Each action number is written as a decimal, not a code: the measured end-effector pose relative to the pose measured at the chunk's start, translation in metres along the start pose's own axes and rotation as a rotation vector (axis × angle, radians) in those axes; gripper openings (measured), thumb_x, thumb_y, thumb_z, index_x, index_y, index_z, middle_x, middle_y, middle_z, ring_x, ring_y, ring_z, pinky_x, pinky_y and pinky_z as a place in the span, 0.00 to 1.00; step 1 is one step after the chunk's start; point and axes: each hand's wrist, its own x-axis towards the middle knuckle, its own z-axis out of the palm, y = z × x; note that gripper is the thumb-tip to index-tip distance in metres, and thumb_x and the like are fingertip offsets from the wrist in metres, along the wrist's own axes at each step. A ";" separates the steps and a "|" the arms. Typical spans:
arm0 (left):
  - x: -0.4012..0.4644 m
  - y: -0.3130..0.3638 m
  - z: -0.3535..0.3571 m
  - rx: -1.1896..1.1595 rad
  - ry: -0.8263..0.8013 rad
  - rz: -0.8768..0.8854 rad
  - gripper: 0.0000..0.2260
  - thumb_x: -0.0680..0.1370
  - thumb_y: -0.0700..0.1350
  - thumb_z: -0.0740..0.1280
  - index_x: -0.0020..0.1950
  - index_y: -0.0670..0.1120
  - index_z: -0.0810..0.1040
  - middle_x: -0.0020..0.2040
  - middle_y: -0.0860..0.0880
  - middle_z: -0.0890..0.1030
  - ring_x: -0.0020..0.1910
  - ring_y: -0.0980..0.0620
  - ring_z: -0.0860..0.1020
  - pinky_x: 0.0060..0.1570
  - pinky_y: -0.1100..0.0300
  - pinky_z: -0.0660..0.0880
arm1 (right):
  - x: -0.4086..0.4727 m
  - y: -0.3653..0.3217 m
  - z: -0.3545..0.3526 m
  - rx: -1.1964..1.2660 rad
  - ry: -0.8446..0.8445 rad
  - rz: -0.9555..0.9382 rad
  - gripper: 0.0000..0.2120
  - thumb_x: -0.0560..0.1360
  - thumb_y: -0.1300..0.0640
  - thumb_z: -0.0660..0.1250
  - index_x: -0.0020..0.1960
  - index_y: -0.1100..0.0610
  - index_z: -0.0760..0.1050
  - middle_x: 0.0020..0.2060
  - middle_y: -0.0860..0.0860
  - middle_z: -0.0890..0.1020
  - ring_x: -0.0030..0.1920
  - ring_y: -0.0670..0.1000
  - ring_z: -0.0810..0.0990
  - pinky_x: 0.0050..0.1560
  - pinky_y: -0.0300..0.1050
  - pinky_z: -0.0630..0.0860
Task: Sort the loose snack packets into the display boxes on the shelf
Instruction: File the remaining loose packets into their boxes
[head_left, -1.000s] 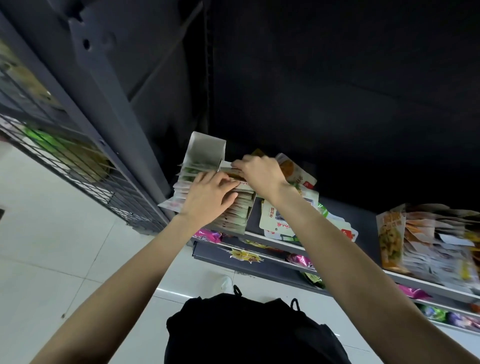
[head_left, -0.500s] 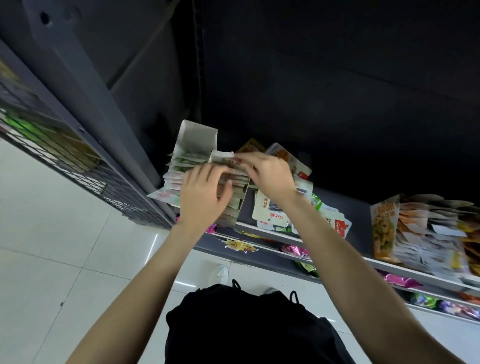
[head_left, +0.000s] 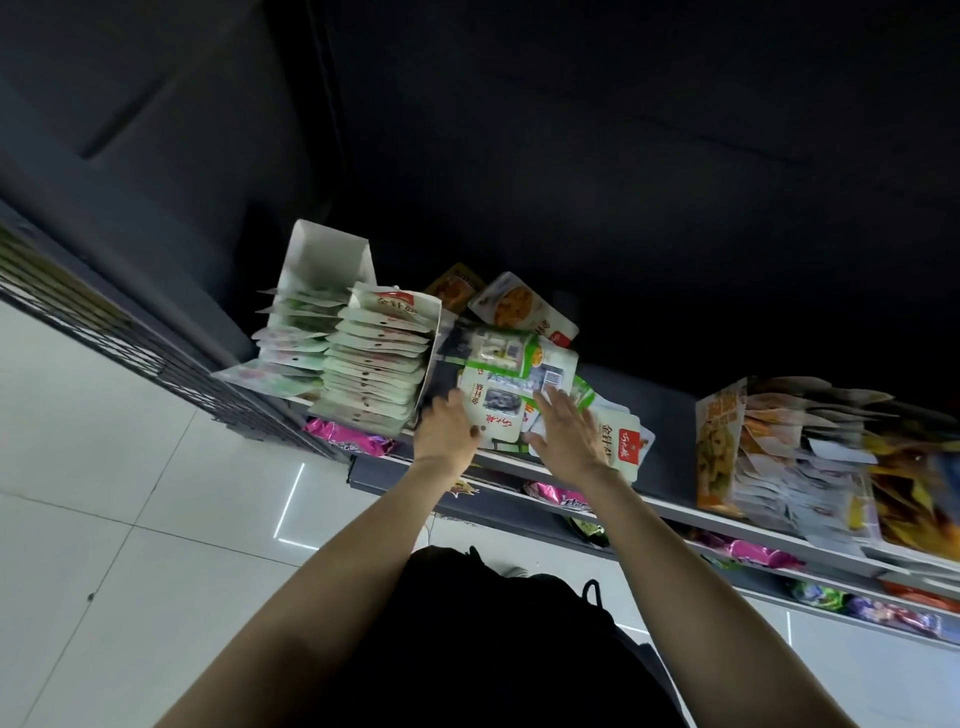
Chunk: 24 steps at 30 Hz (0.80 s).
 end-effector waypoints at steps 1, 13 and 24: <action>0.001 0.000 0.000 -0.016 0.008 -0.011 0.21 0.76 0.47 0.67 0.66 0.45 0.64 0.59 0.42 0.74 0.56 0.44 0.75 0.51 0.52 0.76 | 0.000 0.001 -0.001 -0.005 -0.006 -0.008 0.31 0.80 0.48 0.58 0.78 0.53 0.48 0.77 0.51 0.50 0.77 0.51 0.48 0.74 0.54 0.48; -0.023 0.039 -0.059 -0.976 -0.128 -0.153 0.08 0.78 0.35 0.62 0.55 0.43 0.77 0.42 0.43 0.81 0.31 0.56 0.80 0.36 0.65 0.79 | -0.021 0.014 -0.028 0.026 0.188 -0.118 0.33 0.75 0.47 0.65 0.76 0.50 0.56 0.73 0.54 0.59 0.72 0.58 0.59 0.71 0.53 0.55; -0.039 0.038 -0.147 -0.727 0.207 0.323 0.10 0.79 0.41 0.62 0.57 0.50 0.78 0.46 0.53 0.81 0.44 0.60 0.79 0.47 0.67 0.76 | -0.030 -0.033 -0.111 0.519 0.689 -0.250 0.09 0.77 0.57 0.67 0.55 0.58 0.80 0.40 0.49 0.83 0.35 0.48 0.82 0.33 0.45 0.79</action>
